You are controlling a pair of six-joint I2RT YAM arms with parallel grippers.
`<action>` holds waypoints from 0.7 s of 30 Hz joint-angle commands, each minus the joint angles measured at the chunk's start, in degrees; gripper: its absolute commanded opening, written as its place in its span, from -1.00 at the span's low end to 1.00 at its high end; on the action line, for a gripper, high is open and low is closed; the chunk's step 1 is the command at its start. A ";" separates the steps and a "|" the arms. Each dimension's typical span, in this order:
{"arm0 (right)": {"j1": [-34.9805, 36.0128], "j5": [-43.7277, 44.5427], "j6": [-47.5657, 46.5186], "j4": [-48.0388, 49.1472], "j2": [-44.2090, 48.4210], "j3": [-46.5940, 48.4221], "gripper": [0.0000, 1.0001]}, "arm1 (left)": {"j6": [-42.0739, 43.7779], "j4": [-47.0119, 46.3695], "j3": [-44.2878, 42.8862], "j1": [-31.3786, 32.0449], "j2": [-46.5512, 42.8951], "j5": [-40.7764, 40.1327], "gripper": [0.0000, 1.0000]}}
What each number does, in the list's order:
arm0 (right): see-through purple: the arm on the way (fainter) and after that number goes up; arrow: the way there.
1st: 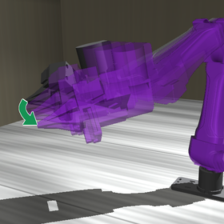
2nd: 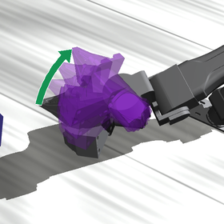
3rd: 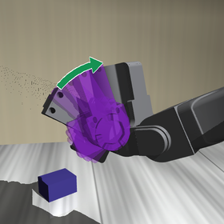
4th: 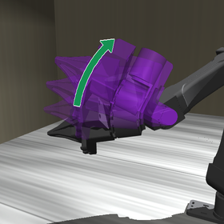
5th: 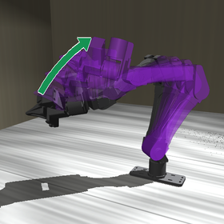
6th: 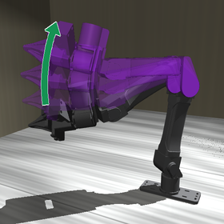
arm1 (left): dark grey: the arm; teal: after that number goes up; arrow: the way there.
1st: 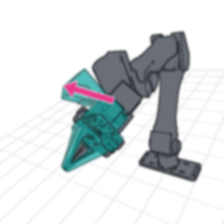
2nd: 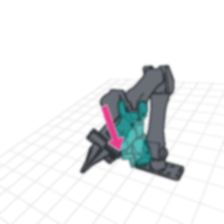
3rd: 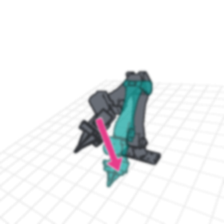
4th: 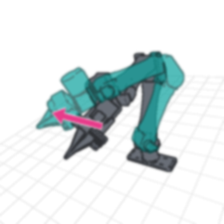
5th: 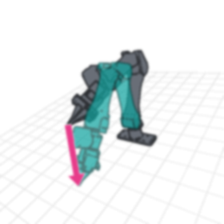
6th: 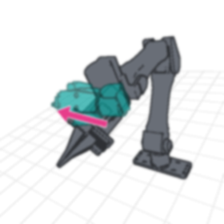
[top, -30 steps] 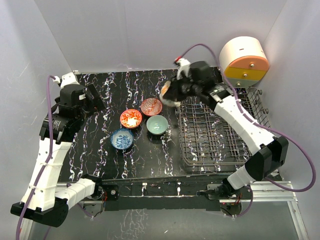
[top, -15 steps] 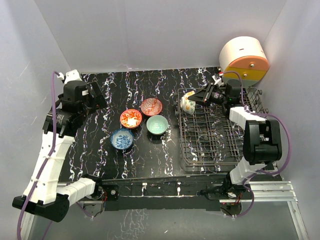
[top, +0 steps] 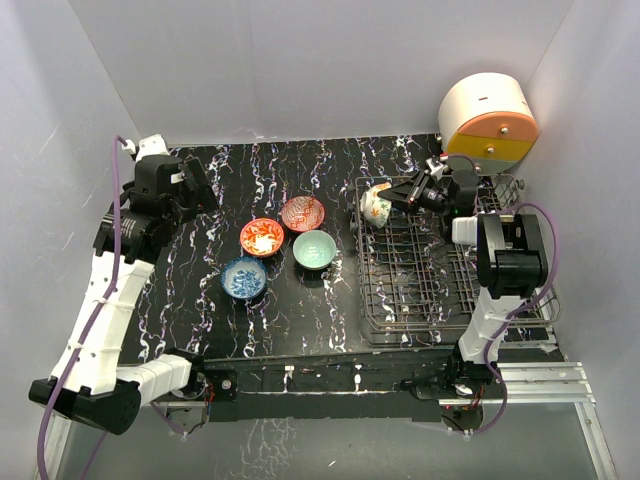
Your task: Load the bowls into the dish rack
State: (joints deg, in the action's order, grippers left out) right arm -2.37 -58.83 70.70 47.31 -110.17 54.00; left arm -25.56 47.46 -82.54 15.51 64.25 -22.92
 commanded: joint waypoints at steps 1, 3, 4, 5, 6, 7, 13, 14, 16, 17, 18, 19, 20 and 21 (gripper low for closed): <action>-0.13 2.09 2.77 10.38 -0.22 -0.41 -0.81 | 0.62 -1.26 -2.50 0.24 0.88 0.54 0.93; -0.17 2.89 2.16 9.72 -1.11 -0.68 -0.80 | 0.68 -1.40 -2.69 0.31 1.41 0.75 0.93; -0.18 3.27 1.94 9.51 -1.70 -0.77 -0.80 | 0.76 -1.48 -2.79 0.25 1.59 0.84 0.93; -0.18 3.53 1.79 9.47 -2.23 -0.92 -0.79 | 0.85 -1.61 -2.85 0.28 1.87 0.92 0.93; -0.18 3.87 1.55 9.39 -2.65 -1.11 -0.78 | 0.86 -1.71 -2.93 0.24 2.03 0.99 0.92; -0.18 4.20 1.16 9.27 -3.06 -1.09 -0.78 | 0.94 -1.75 -3.01 0.23 2.22 0.98 0.92; -0.33 4.51 -0.48 8.05 -5.97 -0.78 -0.76 | 0.82 -2.11 -2.97 0.23 2.88 1.36 0.92; -0.42 4.70 -1.07 7.35 -5.95 -0.90 -0.74 | 0.78 -2.11 -3.02 0.23 2.90 1.38 0.92; -0.71 5.32 -2.33 5.76 -5.73 -1.40 -0.66 | 0.71 -2.19 -2.84 0.25 2.87 1.30 0.92; -0.90 5.43 -2.62 5.25 -5.68 -1.59 -0.65 | 0.65 -2.24 -2.78 0.27 2.81 1.30 0.92; -1.11 5.48 -2.74 4.91 -5.71 -1.82 -0.64 | 0.54 -2.28 -2.60 0.26 2.79 1.36 0.92; -1.39 5.48 -2.75 4.75 -5.69 -2.17 -0.61 | 0.47 -2.35 -2.42 0.25 2.67 1.38 0.92; -1.65 5.42 -2.87 4.51 -5.63 -2.45 -0.57 | 0.47 -2.37 -2.35 0.24 2.71 1.43 0.92; -1.92 5.44 -3.24 3.88 -5.47 -2.68 -0.54 | 0.44 -2.40 -2.21 0.29 2.65 1.52 0.92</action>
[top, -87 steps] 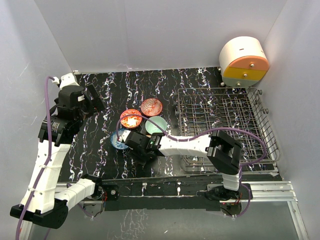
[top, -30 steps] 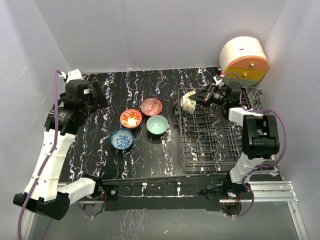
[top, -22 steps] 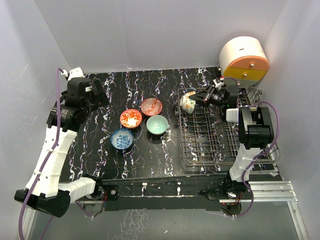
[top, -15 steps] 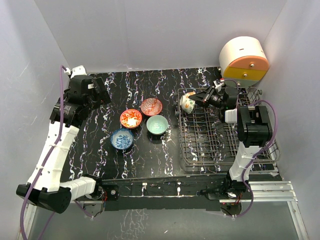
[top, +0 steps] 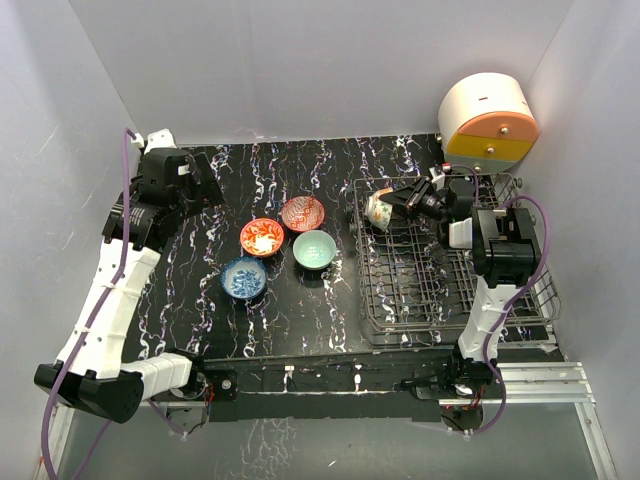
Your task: Load the bowls into the dish rack
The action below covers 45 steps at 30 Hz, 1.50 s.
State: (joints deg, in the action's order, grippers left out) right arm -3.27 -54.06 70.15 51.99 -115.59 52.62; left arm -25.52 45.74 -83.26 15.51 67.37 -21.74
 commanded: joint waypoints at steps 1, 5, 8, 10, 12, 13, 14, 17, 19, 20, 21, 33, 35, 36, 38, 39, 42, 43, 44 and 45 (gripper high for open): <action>-1.24 0.82 -3.42 -1.92 0.27 -1.51 -0.49 | 0.38 -0.73 -1.40 0.23 -0.49 0.35 0.92; -2.38 0.77 -6.31 -6.35 1.00 -2.13 -0.44 | 0.88 -0.91 -1.29 0.22 -0.40 0.29 0.92; -2.88 -1.37 -4.73 -2.70 0.45 -2.81 -0.71 | 1.08 -0.91 -1.20 0.23 -0.40 0.29 0.92; -2.85 -2.66 -1.89 1.30 -0.08 -3.07 -0.81 | 1.09 -0.83 -1.12 0.24 -0.35 0.35 0.92; -2.88 -3.66 3.64 6.68 -0.79 -3.45 -0.84 | 1.10 -0.82 -1.03 0.24 -0.44 0.40 0.92; -2.84 -3.76 5.64 8.34 -1.00 -3.49 -0.84 | 1.09 -0.78 -0.99 0.23 -0.55 0.38 0.92; -2.88 -3.49 6.52 8.26 -1.11 -3.49 -0.84 | 1.02 -0.82 -0.94 0.23 -0.57 0.38 0.92; -2.93 -1.04 3.20 1.08 0.38 -3.31 -0.84 | 0.91 -0.88 -0.85 0.28 -0.75 0.38 0.92; -3.18 0.99 -0.66 -4.48 1.75 -3.35 -0.84 | 0.91 -0.82 -0.85 0.23 -0.83 0.34 0.92; -3.42 1.70 -1.35 -5.68 2.11 -3.72 -0.84 | 0.91 -0.72 -0.85 0.24 -0.91 0.30 0.92; -3.74 1.61 -0.77 -4.99 2.04 -4.18 -0.84 | 1.00 -0.67 -0.86 0.25 -0.93 0.23 0.92; -3.62 0.94 24.82 25.72 -1.89 -5.09 -0.84 | 1.52 -1.16 -1.55 0.22 0.02 0.55 0.92; -3.17 1.75 24.41 24.05 -1.66 -4.32 -0.84 | 1.52 -1.33 -1.55 0.23 0.15 0.63 0.92; -2.89 2.14 23.99 23.03 -1.72 -3.84 -0.84 | 1.45 -1.39 -1.55 0.23 0.18 0.69 0.92; -2.25 2.83 22.26 19.82 -1.98 -2.83 -0.84 | 1.31 -1.52 -1.55 0.23 0.30 0.89 0.92; -2.06 3.20 21.11 17.84 -2.07 -2.45 -0.84 | 1.27 -1.60 -1.62 0.30 0.40 0.97 0.92; -1.73 3.85 19.18 14.12 -2.42 -2.28 -0.84 | 1.17 -1.54 -1.73 0.23 0.40 0.92 0.92; -1.49 3.57 19.20 14.03 -2.84 -2.12 -0.84 | 1.22 -1.48 -1.69 0.23 0.34 0.79 0.92; -1.22 3.37 19.25 13.98 -3.21 -1.97 -0.84 | 1.30 -1.42 -1.67 0.25 0.20 0.60 0.92; -1.02 3.23 19.01 13.45 -3.50 -1.78 -0.84 | 1.42 -1.44 -1.48 0.23 0.11 0.52 0.92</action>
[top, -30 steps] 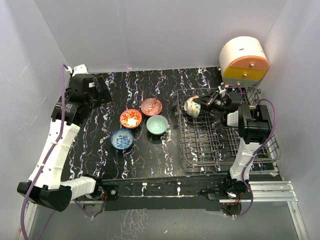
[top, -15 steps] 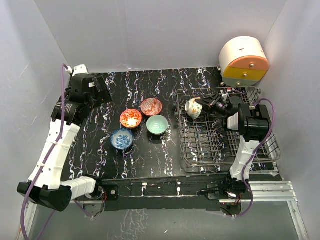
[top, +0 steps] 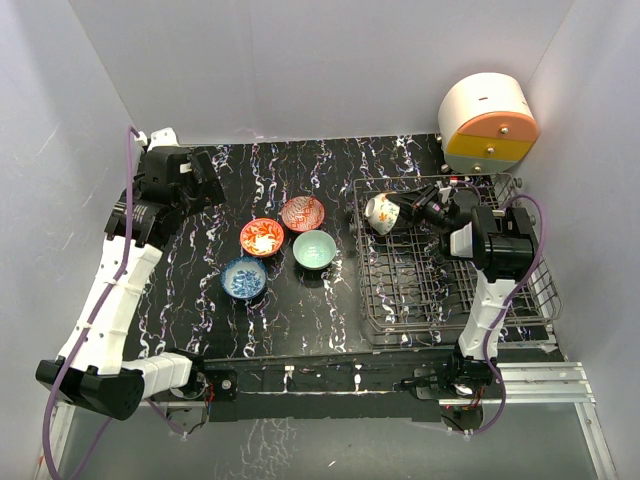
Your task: Load the bowls into the dish rack
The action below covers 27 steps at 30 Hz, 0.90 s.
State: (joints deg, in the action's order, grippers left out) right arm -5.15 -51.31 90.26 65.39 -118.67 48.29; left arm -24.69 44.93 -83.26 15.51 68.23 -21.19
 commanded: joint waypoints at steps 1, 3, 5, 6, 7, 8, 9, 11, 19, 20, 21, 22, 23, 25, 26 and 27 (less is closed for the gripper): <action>1.11 0.43 -1.63 -0.81 -0.62 2.79 -0.84 | 0.65 -0.55 -1.28 0.23 -0.80 -0.10 0.92; 1.42 0.78 -3.15 -3.32 -0.69 3.09 -0.82 | 0.62 -0.52 -1.01 0.28 -0.86 -0.21 0.92; 1.37 1.10 -4.01 -5.40 -0.91 3.19 -0.82 | 0.56 -0.69 -0.86 0.24 -0.82 -0.09 0.92; 1.43 1.11 -4.45 -6.66 -1.13 3.31 -0.81 | 0.48 -0.79 -0.85 0.28 -0.75 0.00 0.92; 1.41 1.11 -5.11 -8.02 -1.20 3.57 -0.79 | 0.44 -0.95 -0.85 0.24 -0.71 0.03 0.92; 1.42 1.25 -6.16 -9.92 -1.12 3.70 -0.79 | 0.43 -1.10 -0.78 0.25 -0.66 0.08 0.92; 1.35 1.78 -7.47 -12.20 -0.90 3.86 -0.78 | 0.43 -1.13 -0.83 0.30 -0.62 0.09 0.92; 1.23 2.83 -11.17 -17.22 -0.16 4.38 -0.69 | 0.56 -1.19 -0.85 0.30 -0.52 0.10 0.92; 0.21 6.27 -20.19 -30.80 3.62 6.07 -0.39 | 0.87 -1.14 -0.29 0.29 -0.70 0.01 0.92; 0.00 6.42 -21.15 -32.12 3.93 6.25 -0.35 | 0.90 -1.23 -0.20 0.27 -0.72 0.04 0.92; -0.23 6.71 -21.91 -33.42 4.32 6.24 -0.34 | 0.92 -1.32 -0.11 0.29 -0.73 0.11 0.92; -0.31 7.17 -22.78 -34.76 4.73 6.23 -0.33 | 0.89 -1.39 -0.02 0.28 -0.70 0.22 0.92; -0.44 7.55 -24.08 -36.69 5.23 6.44 -0.31 | 0.87 -1.46 0.10 0.23 -0.65 0.27 0.92; -0.46 8.88 -27.30 -41.55 6.26 7.21 -0.12 | 0.81 -1.71 0.20 0.23 -0.53 0.36 0.92; -0.40 10.02 -29.29 -45.60 6.85 7.90 -0.05 | 0.78 -1.83 0.27 0.23 -0.48 0.43 0.92; -0.40 10.92 -31.20 -48.28 7.33 8.83 -0.04 | 0.72 -2.00 0.29 0.28 -0.40 0.52 0.92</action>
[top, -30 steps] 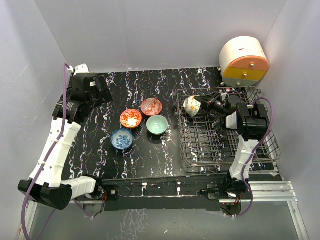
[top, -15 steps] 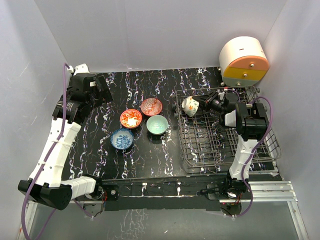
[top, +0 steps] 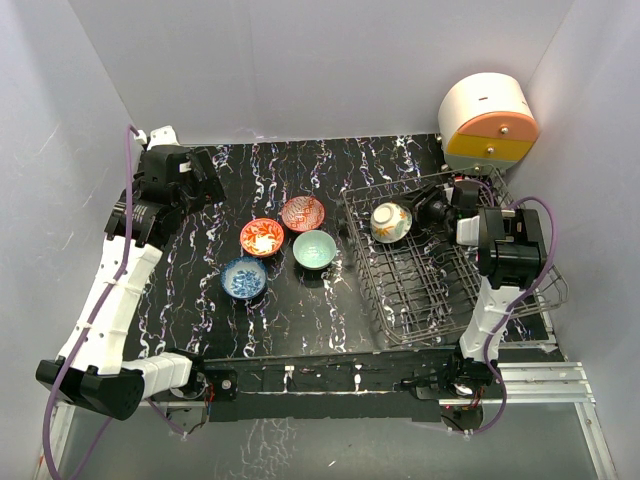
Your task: Load the bowls into the dish rack
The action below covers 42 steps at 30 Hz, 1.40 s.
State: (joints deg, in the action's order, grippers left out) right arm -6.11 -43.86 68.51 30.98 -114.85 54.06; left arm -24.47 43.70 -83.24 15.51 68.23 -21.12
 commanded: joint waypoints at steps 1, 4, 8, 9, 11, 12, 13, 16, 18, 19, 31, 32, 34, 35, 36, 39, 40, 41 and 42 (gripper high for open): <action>0.57 4.23 -11.40 -16.45 3.91 3.89 -0.04 | 0.43 -0.88 0.27 0.25 -0.38 0.55 0.92; 0.53 7.05 -17.36 -24.89 4.55 7.31 -0.01 | 0.31 -1.23 0.27 0.22 -0.13 0.88 0.92; 0.84 16.60 -28.46 -39.33 6.13 14.05 0.23 | 0.30 -1.43 0.03 0.23 0.18 1.07 0.92; 0.94 18.84 -30.90 -42.77 6.16 16.01 0.27 | 0.38 -1.43 0.01 0.27 0.20 1.07 0.92; 1.16 22.83 -35.19 -48.41 6.07 19.53 0.35 | 0.60 -1.63 0.09 0.27 0.25 0.98 0.92; 1.20 25.20 -36.96 -50.88 5.88 21.14 0.41 | 0.69 -1.68 0.05 0.24 0.36 0.98 0.92; 1.31 26.48 -38.62 -52.43 5.87 22.27 0.43 | 0.73 -1.77 -0.03 0.26 0.45 1.04 0.92; 1.85 29.28 -42.74 -56.50 5.39 25.38 0.55 | 0.83 -2.10 -0.25 0.23 0.80 1.25 0.92; 2.50 30.48 -44.58 -58.10 5.55 26.18 0.55 | 0.92 -2.29 -0.34 0.23 1.01 1.42 0.92; 2.96 31.30 -45.35 -58.61 5.90 26.42 0.56 | 0.91 -2.35 -0.49 0.27 1.11 1.44 0.92; 19.01 44.33 -50.38 -62.88 18.98 30.78 0.86 | 1.75 -1.43 -1.83 0.25 1.94 1.82 0.93; 21.17 45.56 -50.42 -62.69 20.26 30.88 0.86 | 1.71 -1.44 -1.88 0.23 1.77 1.79 0.93; 24.93 45.99 -50.48 -62.80 22.02 31.13 0.86 | 1.71 -1.43 -2.03 0.22 1.50 1.66 0.93; 26.96 45.39 -50.68 -62.88 22.63 31.23 0.86 | 1.71 -1.35 -2.16 0.26 1.33 1.62 0.93; 28.72 43.50 -51.23 -62.76 22.98 31.09 0.86 | 1.73 -1.12 -2.35 0.27 1.18 1.33 0.93; 34.00 35.94 -54.21 -61.63 23.04 30.51 0.86 | 1.79 -0.73 -2.86 0.24 0.60 0.39 0.93; 36.04 34.91 -55.44 -61.54 22.66 30.49 0.86 | 1.80 -0.68 -2.89 0.27 0.31 0.00 0.93; 38.03 34.44 -56.58 -61.74 22.16 30.56 0.86 | 1.79 -0.64 -2.82 0.24 -0.06 -0.38 0.93; 39.96 33.77 -57.97 -61.86 21.42 30.57 0.86 | 1.79 -0.64 -2.76 0.25 -0.32 -0.68 0.93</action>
State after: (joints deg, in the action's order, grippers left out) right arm 28.56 -5.56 16.16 -31.33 -91.83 83.50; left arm -23.33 42.35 -83.72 15.51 70.26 -19.92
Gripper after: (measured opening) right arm 0.931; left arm 0.963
